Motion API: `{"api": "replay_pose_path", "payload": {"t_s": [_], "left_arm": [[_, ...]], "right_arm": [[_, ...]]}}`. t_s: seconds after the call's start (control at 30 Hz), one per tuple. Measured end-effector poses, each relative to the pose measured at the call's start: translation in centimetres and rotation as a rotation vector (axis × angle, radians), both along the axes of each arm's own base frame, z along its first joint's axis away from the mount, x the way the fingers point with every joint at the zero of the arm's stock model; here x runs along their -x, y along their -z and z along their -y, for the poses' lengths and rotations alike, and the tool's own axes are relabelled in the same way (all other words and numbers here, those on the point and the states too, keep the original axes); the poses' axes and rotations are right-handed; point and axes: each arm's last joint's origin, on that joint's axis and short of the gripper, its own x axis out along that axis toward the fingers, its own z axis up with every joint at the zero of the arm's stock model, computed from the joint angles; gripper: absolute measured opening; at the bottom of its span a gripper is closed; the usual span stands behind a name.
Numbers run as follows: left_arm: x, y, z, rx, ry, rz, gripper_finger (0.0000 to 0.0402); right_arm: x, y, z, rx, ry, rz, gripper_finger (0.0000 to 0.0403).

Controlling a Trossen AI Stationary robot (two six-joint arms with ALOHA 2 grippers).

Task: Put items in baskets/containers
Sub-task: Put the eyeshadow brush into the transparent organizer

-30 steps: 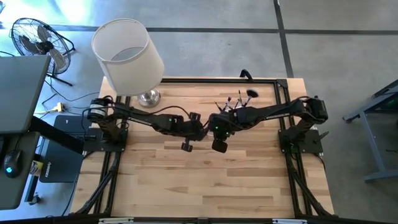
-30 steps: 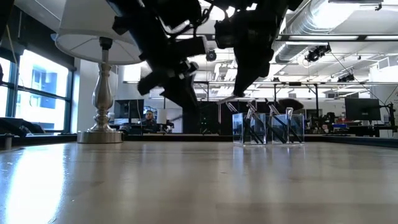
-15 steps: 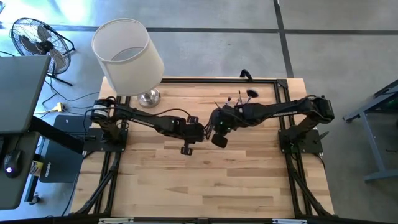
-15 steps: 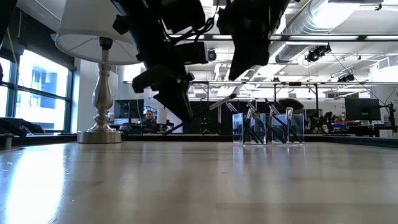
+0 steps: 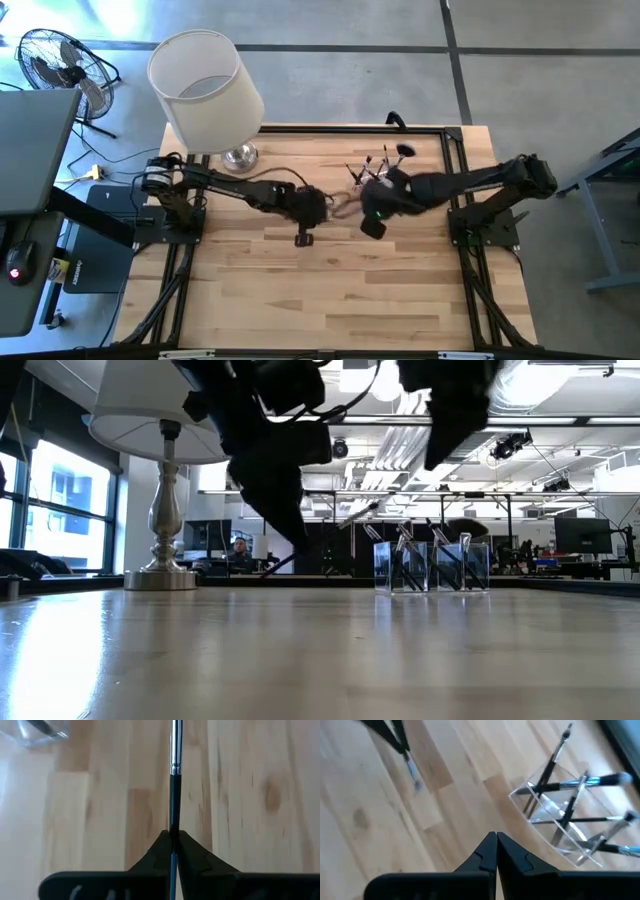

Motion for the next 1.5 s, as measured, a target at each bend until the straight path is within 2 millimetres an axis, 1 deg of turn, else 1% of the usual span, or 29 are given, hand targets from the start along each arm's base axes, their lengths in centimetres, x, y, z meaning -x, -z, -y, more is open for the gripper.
{"api": "replay_pose_path", "payload": {"t_s": [0.03, 0.1, 0.2, 0.27, 0.3, 0.37, 0.43, 0.5, 0.6, 0.67, 0.73, 0.83, 0.97, 1.03, 1.27, 1.4, 1.5], "left_arm": [[0.1, -0.1, -0.5, 0.035, -0.016, 0.029, 0.0004], [0.7, -0.1, -1.5, 0.07, -0.061, 0.078, 0.0004], [1.9, -1.0, -2.4, 0.116, -0.099, 0.179, 0.0004], [2.3, -1.8, -2.7, 0.169, -0.096, 0.292, 0.0004], [2.7, -2.1, -2.7, 0.199, -0.089, 0.33, 0.0004], [2.5, -2.9, -2.7, 0.252, -0.075, 0.45, 0.0004], [2.2, -3.5, -2.6, 0.311, -0.061, 0.53, 0.0004], [1.9, -4.4, -2.5, 0.377, -0.028, 0.618, 0.0004], [1.4, -6.0, -2.3, 0.45, 0.012, 0.72, 0.0004], [0.9, -6.2, -2.4, 0.461, 0.008, 0.731, 0.0004], [0.8, -6.1, -2.4, 0.463, 0.001, 0.711, 0.0004], [0.6, -7.0, -2.4, 0.462, 0.003, 0.753, 0.0004], [0.5, -7.0, -2.4, 0.469, -0.007, 0.741, 0.0004], [0.5, -7.3, -2.4, 0.477, -0.009, 0.753, 0.0004], [0.4, -7.3, -2.5, 0.469, -0.035, 0.759, 0.0004], [0.4, -7.3, -2.5, 0.47, -0.036, 0.757, 0.0004], [0.4, -7.3, -2.5, 0.474, -0.038, 0.756, 0.0004]], "right_arm": [[0.6, 0.2, -0.6, 0.021, 0.012, 0.012, 0.0001], [1.9, 1.4, -2.0, 0.008, 0.042, 0.052, 0.0001], [3.9, 4.0, -3.9, -0.105, 0.105, 0.195, 0.0001], [5.1, 5.8, -5.0, -0.189, 0.144, 0.359, 0.0001], [5.6, 6.6, -5.4, -0.23, 0.169, 0.471, 0.0001], [6.3, 8.0, -6.0, -0.293, 0.206, 0.699, 0.0001], [6.9, 9.3, -6.0, -0.31, 0.23, 0.893, 0.0004], [7.4, 9.7, -5.7, -0.3, 0.244, 1.051, 0.0009], [7.4, 9.1, -4.9, -0.231, 0.23, 1.167, 0.0022], [7.0, 8.6, -4.4, -0.168, 0.217, 1.179, 0.0034], [6.3, 7.6, -4.0, -0.14, 0.194, 1.194, 0.0051], [5.3, 6.3, -3.2, -0.122, 0.131, 1.199, 0.008], [4.2, 4.6, -2.4, -0.107, 0.04, 1.22, 0.0114], [3.7, 4.2, -2.1, -0.102, 0.028, 1.194, 0.0124], [2.8, 3.5, -1.3, -0.076, -0.01, 1.103, 0.0129], [2.5, 2.5, -0.9, -0.03, -0.018, 1.113, 0.013], [2.2, 2.3, -0.4, -0.019, -0.007, 1.111, 0.013]]}}
